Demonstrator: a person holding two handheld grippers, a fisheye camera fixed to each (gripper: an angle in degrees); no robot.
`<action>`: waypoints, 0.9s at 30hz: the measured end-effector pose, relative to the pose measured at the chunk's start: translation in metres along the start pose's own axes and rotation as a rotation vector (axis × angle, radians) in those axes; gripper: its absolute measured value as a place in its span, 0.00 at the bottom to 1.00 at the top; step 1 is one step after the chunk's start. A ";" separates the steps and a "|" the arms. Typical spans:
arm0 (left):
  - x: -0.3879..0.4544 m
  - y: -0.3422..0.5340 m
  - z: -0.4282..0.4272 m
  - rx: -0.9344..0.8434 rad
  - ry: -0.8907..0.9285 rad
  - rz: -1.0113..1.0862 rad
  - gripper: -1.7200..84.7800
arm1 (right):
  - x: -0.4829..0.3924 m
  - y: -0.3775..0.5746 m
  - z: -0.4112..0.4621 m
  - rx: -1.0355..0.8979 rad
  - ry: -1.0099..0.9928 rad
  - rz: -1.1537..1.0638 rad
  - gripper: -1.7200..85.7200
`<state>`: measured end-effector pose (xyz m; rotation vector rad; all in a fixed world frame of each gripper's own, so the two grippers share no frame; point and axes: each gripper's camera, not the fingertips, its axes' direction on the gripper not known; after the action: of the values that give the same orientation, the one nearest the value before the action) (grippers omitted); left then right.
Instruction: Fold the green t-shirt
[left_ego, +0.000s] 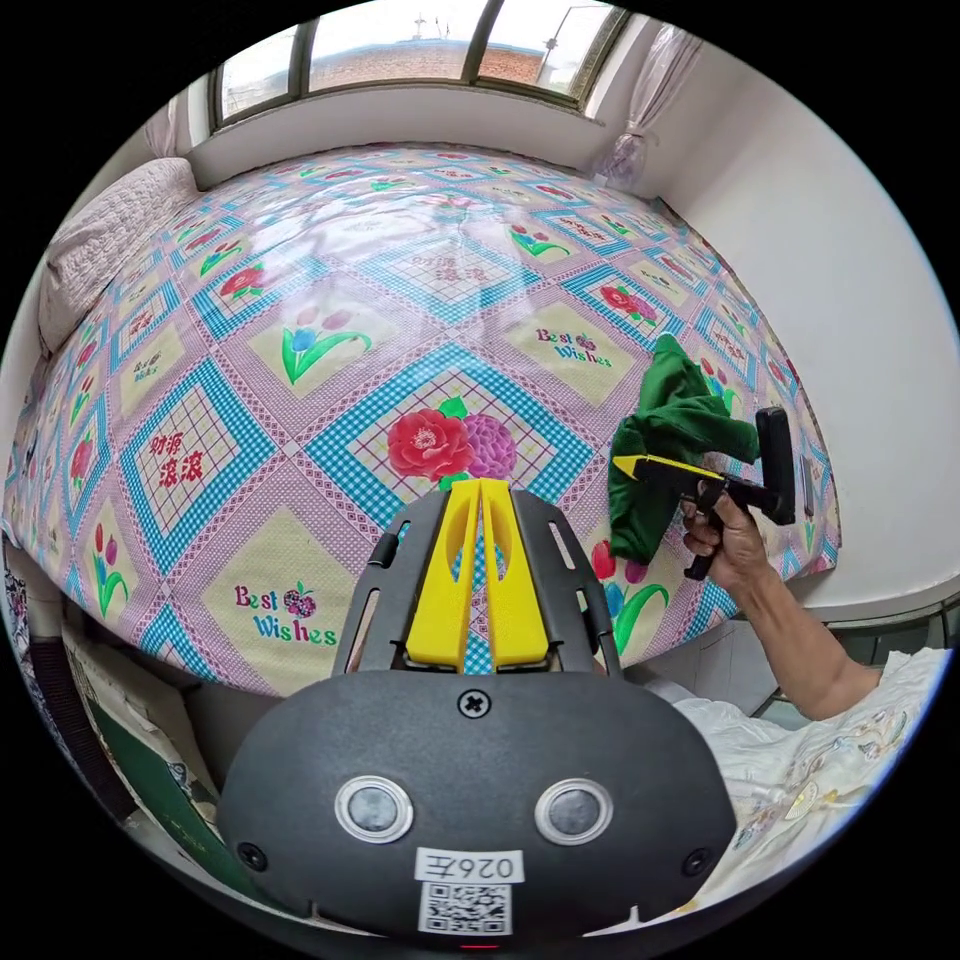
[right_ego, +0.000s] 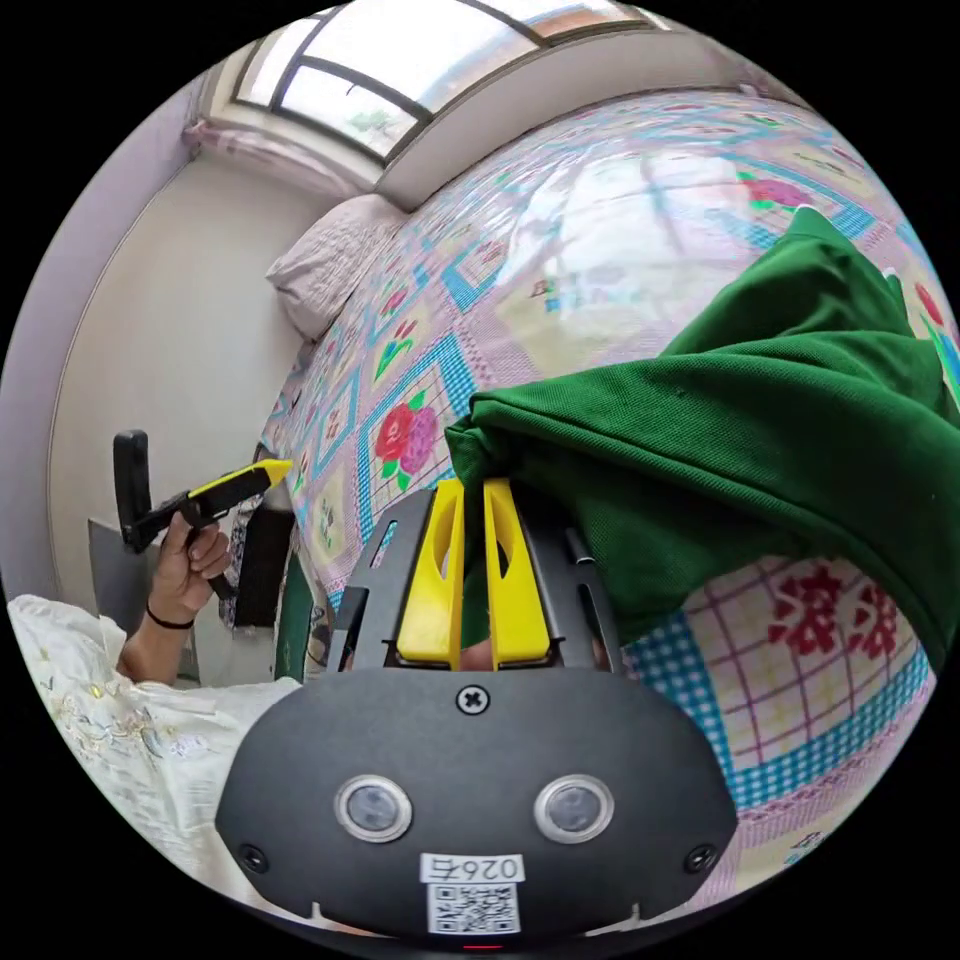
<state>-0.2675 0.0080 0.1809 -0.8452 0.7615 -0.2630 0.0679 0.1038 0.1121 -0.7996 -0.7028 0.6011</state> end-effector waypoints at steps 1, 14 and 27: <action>-0.010 0.000 -0.002 0.005 0.000 -0.008 0.01 | -0.018 -0.002 0.017 -0.046 -0.009 -0.049 0.01; 0.002 -0.054 0.016 -0.001 0.204 0.285 0.05 | -0.041 0.055 -0.031 0.057 0.064 0.015 0.09; 0.087 -0.119 0.038 -0.003 0.115 0.599 0.12 | 0.005 0.060 -0.110 0.370 0.114 0.280 0.13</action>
<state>-0.1698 -0.0899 0.2432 -0.5739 1.0854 0.2250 0.1406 0.0937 0.0112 -0.5838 -0.3596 0.9012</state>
